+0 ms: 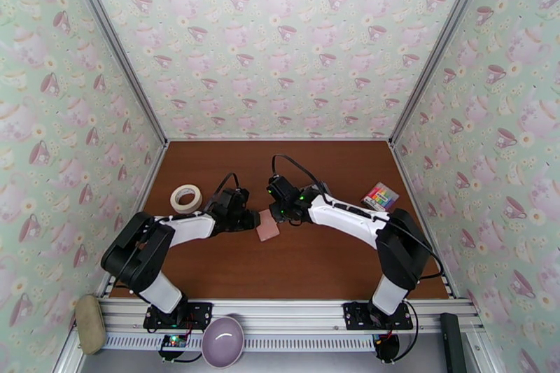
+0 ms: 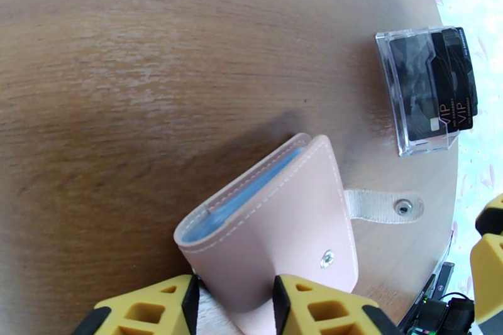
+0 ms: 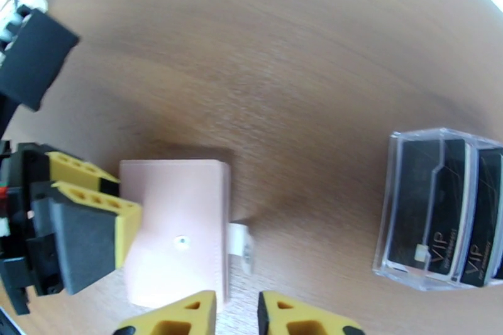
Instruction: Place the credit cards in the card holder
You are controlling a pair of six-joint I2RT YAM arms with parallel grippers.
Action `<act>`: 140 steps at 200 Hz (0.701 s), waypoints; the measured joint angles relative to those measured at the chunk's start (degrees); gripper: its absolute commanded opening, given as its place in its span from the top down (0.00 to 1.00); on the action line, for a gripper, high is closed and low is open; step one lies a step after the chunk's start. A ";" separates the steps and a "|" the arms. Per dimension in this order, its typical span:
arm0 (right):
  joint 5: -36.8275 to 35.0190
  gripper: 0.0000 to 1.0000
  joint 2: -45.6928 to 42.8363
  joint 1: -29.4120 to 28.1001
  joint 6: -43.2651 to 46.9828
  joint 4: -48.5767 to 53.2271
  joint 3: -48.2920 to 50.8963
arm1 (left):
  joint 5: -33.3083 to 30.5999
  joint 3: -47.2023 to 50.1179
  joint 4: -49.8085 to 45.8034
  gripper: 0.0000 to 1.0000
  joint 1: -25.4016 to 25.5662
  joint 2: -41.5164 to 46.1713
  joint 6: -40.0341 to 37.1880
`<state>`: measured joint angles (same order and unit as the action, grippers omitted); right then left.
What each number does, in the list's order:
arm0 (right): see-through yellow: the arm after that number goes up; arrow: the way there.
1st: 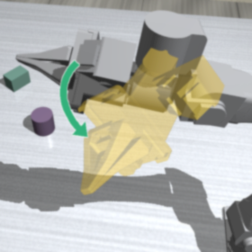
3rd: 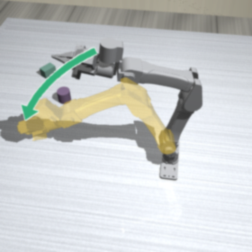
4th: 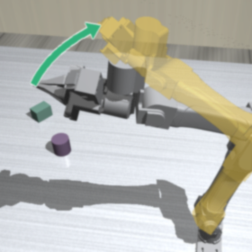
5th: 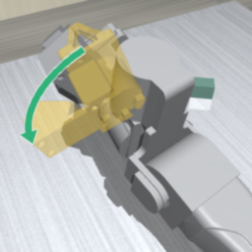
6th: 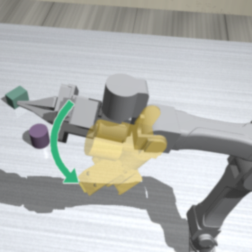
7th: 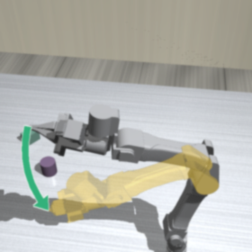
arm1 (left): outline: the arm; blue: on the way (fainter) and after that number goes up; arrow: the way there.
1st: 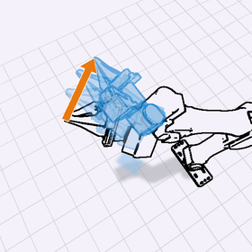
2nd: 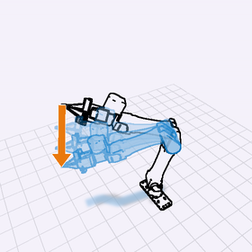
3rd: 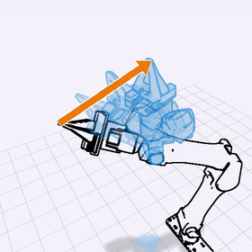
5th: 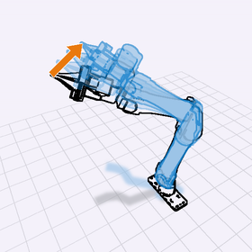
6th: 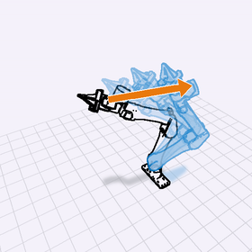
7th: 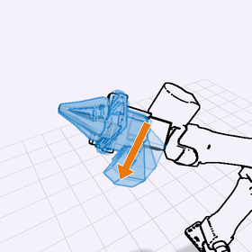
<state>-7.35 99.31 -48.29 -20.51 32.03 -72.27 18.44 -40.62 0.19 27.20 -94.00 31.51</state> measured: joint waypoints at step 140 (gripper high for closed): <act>4.00 0.82 2.60 2.29 0.31 -0.66 1.20 | -0.02 -3.48 -1.51 0.71 0.00 -2.49 -0.46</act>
<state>-3.36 101.91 -46.00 -20.21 31.38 -71.07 18.41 -44.10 -1.32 27.20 -96.49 31.05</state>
